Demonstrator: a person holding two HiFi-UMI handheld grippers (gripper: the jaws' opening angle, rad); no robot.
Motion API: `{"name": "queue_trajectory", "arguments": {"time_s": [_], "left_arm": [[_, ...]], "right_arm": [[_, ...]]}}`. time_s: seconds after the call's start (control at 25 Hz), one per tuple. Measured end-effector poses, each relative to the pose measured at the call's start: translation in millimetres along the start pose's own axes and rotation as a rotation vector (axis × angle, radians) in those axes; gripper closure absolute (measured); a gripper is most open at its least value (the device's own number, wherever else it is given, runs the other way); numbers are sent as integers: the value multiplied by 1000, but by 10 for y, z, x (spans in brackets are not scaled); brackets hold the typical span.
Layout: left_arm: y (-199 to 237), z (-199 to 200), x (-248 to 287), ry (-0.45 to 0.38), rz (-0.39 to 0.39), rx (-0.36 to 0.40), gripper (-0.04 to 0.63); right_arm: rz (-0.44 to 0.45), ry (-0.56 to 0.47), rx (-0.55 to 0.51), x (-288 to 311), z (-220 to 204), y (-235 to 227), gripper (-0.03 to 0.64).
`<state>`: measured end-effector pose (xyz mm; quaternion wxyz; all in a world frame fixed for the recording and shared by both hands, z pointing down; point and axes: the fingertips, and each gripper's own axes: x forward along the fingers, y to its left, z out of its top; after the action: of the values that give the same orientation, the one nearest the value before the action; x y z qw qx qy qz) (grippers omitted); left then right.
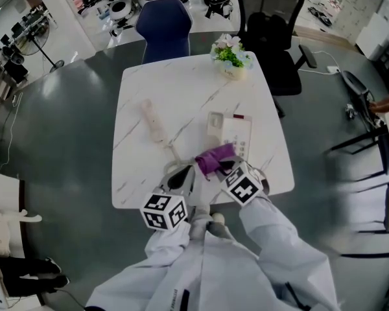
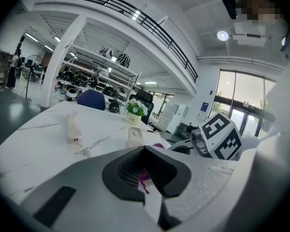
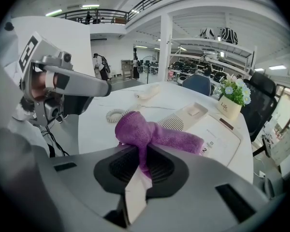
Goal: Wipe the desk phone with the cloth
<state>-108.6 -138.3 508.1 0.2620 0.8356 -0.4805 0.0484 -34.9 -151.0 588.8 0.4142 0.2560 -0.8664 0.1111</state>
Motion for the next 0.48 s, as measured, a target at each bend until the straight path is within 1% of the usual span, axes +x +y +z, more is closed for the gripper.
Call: {"name": "queue_trajectory", "arguments": {"time_s": [0.32,0.48], "left_arm": [[-27,12,-33,-12,6,-1,597],[-18,91,-70,-39,13,17,597]], "right_arm": [[48,37,-12,-56,-110,107,584],[62,35,8,-66,-134,149,584]]}}
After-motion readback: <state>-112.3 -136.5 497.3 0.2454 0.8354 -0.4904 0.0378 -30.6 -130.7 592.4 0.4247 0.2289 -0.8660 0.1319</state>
